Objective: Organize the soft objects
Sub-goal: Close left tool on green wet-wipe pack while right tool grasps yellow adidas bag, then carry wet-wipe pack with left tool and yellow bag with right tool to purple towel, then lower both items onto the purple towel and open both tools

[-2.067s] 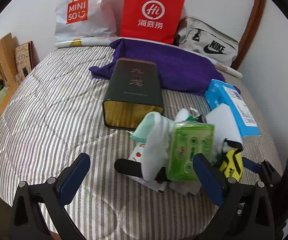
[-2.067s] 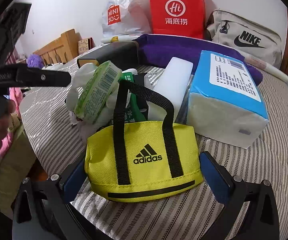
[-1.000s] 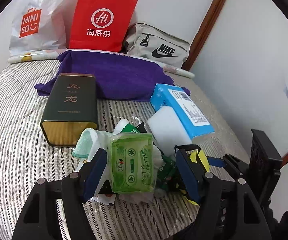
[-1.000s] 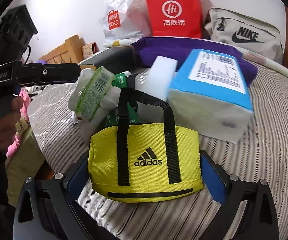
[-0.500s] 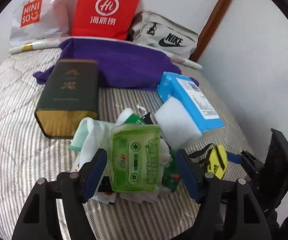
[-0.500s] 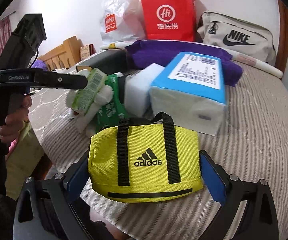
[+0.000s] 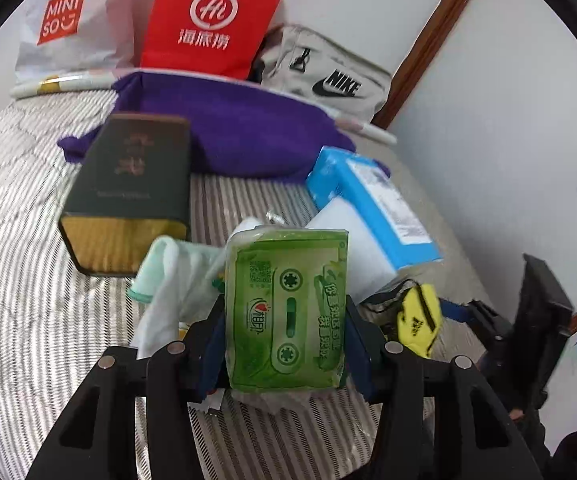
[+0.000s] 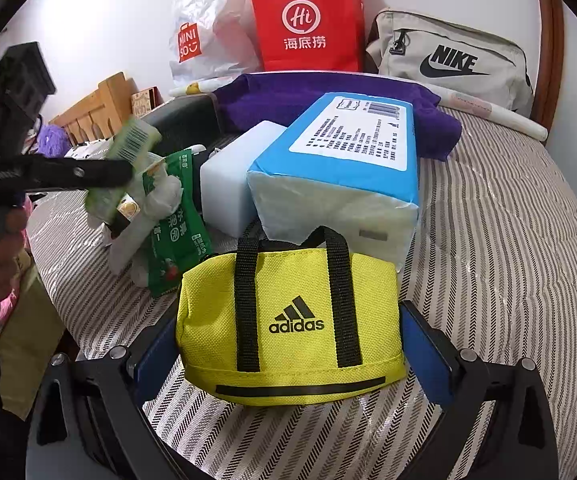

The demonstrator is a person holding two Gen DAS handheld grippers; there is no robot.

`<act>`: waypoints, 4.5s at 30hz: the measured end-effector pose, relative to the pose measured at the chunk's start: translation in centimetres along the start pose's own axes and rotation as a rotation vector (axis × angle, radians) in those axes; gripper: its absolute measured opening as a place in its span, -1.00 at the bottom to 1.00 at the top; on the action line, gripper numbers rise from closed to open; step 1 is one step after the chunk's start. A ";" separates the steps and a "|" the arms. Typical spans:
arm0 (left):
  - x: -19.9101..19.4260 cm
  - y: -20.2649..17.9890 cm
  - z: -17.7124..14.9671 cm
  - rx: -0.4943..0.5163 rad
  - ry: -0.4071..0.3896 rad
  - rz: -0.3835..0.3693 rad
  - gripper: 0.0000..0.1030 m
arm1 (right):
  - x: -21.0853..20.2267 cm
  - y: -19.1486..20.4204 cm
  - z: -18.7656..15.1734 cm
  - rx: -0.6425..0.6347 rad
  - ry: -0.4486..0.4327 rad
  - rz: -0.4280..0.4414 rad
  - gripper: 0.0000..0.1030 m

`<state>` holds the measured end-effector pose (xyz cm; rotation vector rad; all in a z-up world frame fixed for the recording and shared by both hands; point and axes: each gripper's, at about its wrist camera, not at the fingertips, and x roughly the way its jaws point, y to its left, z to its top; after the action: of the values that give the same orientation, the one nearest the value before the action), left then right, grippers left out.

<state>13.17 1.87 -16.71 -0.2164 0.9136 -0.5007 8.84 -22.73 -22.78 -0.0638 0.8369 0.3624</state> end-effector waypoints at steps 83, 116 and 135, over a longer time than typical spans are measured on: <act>16.0 13.3 25.2 -0.125 0.216 0.299 -0.03 | 20.0 -9.7 27.8 -0.042 0.268 -0.118 0.91; 12.9 10.5 23.9 -0.052 0.186 0.264 0.52 | 19.5 -10.7 27.8 0.029 0.326 -0.023 1.00; 10.7 10.4 22.5 -0.071 0.160 0.239 0.52 | 20.0 -8.1 25.7 -0.114 0.444 -0.144 0.99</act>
<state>39.89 4.79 -14.74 -0.1302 1.0987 -0.2671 42.25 -19.46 -20.93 -0.3179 1.2424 0.2623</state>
